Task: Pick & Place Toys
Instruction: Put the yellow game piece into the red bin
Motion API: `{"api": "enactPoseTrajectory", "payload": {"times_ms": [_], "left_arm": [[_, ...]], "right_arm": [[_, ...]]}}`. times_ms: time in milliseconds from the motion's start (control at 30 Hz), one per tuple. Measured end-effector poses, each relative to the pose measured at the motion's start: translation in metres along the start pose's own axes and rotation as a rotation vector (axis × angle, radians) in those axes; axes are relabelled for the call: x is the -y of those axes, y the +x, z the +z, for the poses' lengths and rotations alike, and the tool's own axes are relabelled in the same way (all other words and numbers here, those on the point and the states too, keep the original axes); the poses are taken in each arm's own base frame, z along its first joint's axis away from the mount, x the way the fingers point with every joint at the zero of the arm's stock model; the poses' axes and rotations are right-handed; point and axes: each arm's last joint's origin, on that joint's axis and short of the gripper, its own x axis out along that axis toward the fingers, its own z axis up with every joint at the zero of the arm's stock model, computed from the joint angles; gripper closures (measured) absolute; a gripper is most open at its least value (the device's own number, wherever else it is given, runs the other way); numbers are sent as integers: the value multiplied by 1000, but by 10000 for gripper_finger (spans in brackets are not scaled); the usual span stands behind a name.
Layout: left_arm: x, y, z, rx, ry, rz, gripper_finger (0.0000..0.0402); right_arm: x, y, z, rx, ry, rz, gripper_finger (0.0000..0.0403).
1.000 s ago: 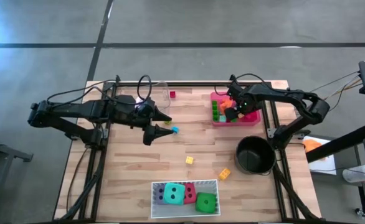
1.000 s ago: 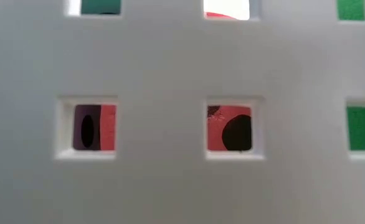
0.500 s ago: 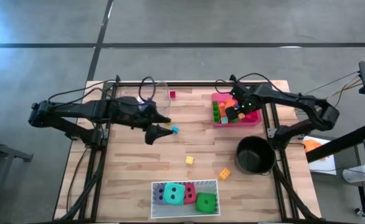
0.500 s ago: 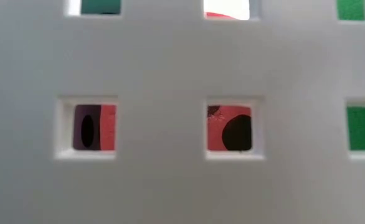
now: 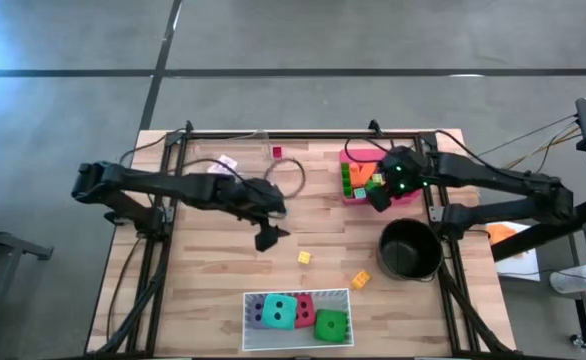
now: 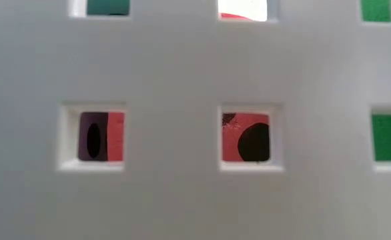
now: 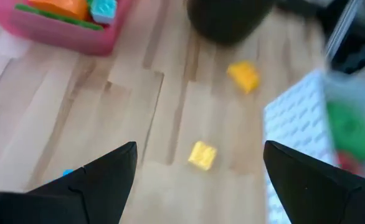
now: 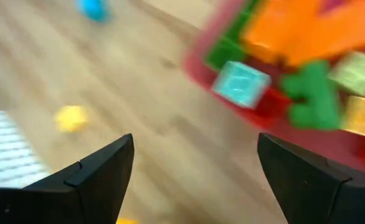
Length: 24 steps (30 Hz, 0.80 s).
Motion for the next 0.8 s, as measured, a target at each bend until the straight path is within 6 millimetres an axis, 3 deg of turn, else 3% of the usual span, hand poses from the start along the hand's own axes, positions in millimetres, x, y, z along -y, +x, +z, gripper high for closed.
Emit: {"api": "enactPoseTrajectory", "payload": {"times_ms": [200,433,600,800], "left_arm": [[-6,52,-15,-146,197,33,53],[-10,104,-29,-204,249,22,71],[-8,128,-35,-185,296,-41,115],[-6,140,-53,-178,386,-110,147]], "right_arm": [[-30,-24,-8,158,-42,263,69],[-51,-50,-14,318,-114,478,69],[-56,-56,-16,351,-126,531,69],[-65,-66,-18,406,-163,639,69]]}}
